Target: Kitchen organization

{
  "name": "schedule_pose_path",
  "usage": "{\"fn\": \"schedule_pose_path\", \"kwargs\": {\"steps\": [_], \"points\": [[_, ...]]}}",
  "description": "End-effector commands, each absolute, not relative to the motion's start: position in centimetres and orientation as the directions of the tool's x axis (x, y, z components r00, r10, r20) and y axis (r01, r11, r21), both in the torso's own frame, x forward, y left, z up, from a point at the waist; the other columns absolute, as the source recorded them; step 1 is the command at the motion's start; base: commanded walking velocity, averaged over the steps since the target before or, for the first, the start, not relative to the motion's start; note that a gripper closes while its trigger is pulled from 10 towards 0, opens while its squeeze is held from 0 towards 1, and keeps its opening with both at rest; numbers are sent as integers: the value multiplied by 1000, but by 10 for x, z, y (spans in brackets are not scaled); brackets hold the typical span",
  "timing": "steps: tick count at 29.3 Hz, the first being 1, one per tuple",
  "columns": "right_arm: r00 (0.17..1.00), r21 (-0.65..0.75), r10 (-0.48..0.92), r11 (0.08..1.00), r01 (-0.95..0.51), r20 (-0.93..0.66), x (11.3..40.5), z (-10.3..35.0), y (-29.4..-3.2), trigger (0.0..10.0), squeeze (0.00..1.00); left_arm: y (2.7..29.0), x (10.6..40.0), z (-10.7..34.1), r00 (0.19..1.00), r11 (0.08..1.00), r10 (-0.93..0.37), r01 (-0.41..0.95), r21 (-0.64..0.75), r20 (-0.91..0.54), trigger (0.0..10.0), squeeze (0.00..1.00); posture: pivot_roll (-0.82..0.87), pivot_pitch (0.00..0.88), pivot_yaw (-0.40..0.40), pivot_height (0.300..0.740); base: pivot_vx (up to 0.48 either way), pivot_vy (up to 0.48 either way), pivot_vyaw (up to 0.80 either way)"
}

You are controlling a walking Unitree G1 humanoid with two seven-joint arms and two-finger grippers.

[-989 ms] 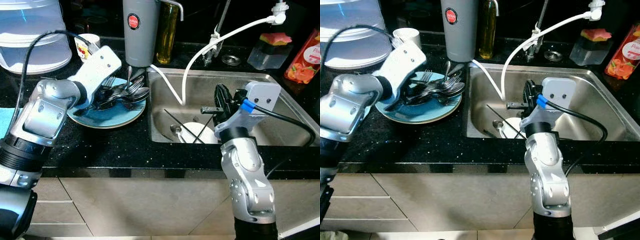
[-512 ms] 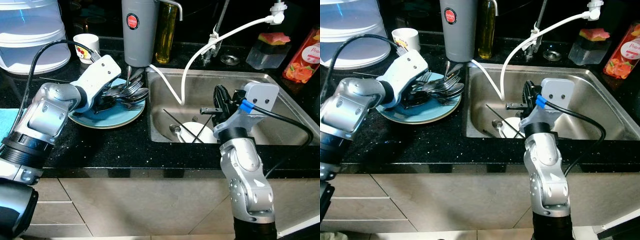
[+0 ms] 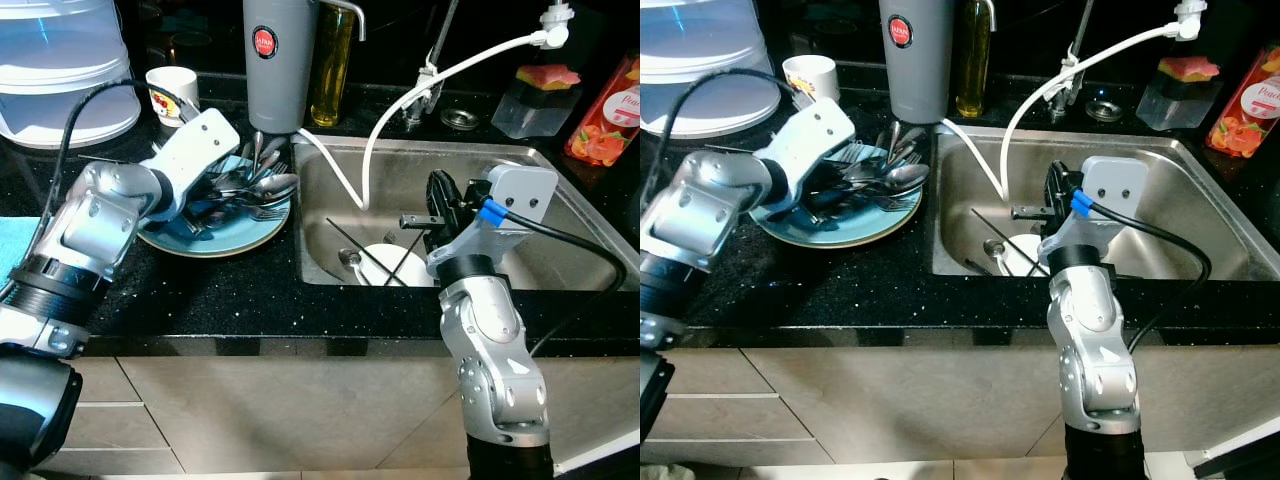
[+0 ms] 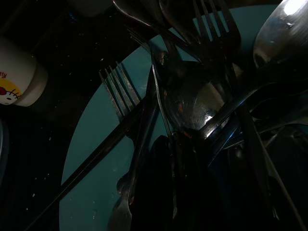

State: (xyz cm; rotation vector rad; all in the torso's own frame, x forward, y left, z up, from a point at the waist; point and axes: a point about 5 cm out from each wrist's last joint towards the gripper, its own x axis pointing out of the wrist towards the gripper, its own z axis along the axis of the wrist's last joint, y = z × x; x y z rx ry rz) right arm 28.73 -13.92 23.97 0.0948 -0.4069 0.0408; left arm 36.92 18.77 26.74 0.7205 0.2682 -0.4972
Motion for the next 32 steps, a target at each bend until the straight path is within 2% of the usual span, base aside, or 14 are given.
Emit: {"fn": "schedule_pose_path", "kwargs": {"steps": [1, 3, 4, 5, 6, 8, 9, 14, 25, 28, 29, 30, 31, 32], "points": [[919, 85, 17, 995, -55, 394, 287, 238, -141, 10000, 0, 182, 371, 259, 830, 632, -357, 553, 543, -429, 0, 0, 220, 44, -73, 740, 0, 0, 0], [919, 84, 17, 995, -55, 394, 287, 239, -141, 10000, 0, 179, 374, 272, 858, 677, -375, 512, 529, -350, 0, 0, 220, 44, -74, 740, 0, 0, 0], [919, 84, 17, 995, -55, 394, 287, 239, -141, 10000, 0, 176, 374, 281, 869, 699, -391, 494, 516, -303, 7333, 0, 220, 45, -74, 740, 0, 0, 0], [919, 84, 17, 995, -55, 394, 287, 239, -141, 10000, 0, 176, 374, 281, 869, 699, -391, 494, 516, -303, 7333, 0, 220, 45, -74, 740, 0, 0, 0], [919, 84, 17, 995, -55, 394, 287, 239, -141, 10000, 0, 174, 375, 288, 880, 720, -399, 476, 506, -260, 10000, 0, 220, 45, -75, 740, 0, 0, 0], [919, 84, 18, 995, -55, 394, 287, 239, -141, 10000, 0, 170, 375, 300, 891, 744, -412, 449, 495, -188, 10000, 0, 220, 45, -75, 740, 0, 0, 0], [919, 85, 18, 995, -56, 395, 287, 239, -141, 10000, 0, 165, 374, 324, 902, 786, -427, 402, 469, -57, 10000, 0, 220, 45, -75, 740, 0, 0, 0], [919, 85, 17, 995, -55, 395, 287, 239, -141, 10000, 0, 159, 370, 349, 901, 807, -429, 346, 479, 72, 10000, 0, 220, 46, -76, 740, 0, 0, 0], [918, 87, 15, 995, -54, 396, 288, 239, -140, 10000, 0, 138, 371, 334, 876, 816, -481, 456, 356, -17, 10000, 0, 220, 38, -68, 740, 0, 0, 0], [917, 88, 10, 995, -50, 398, 287, 239, -141, 10000, 0, 155, 385, 309, 961, 934, -243, 269, 235, -131, 10000, 0, 218, 36, -62, 740, 0, 0, 0], [918, 89, 8, 995, -48, 397, 287, 238, -141, 10000, 0, 158, 384, 304, 964, 944, -219, 248, 219, -149, 10000, 698, 221, 36, -62, 740, 0, 0, 0], [918, 89, 8, 995, -48, 397, 287, 238, -141, 10000, 0, 158, 384, 304, 964, 944, -219, 248, 219, -149, 10000, 698, 221, 36, -62, 740, 0, 0, 0], [918, 90, 8, 995, -47, 396, 287, 238, -141, 10000, 0, 161, 384, 300, 965, 949, -206, 237, 209, -160, 10000, 1000, 221, 36, -63, 740, 0, 0, 0], [919, 90, 8, 995, -48, 395, 287, 238, -141, 10000, 0, 163, 382, 295, 965, 952, -194, 229, 204, -177, 10000, 1000, 224, 36, -64, 740, 0, 0, 0]]}}
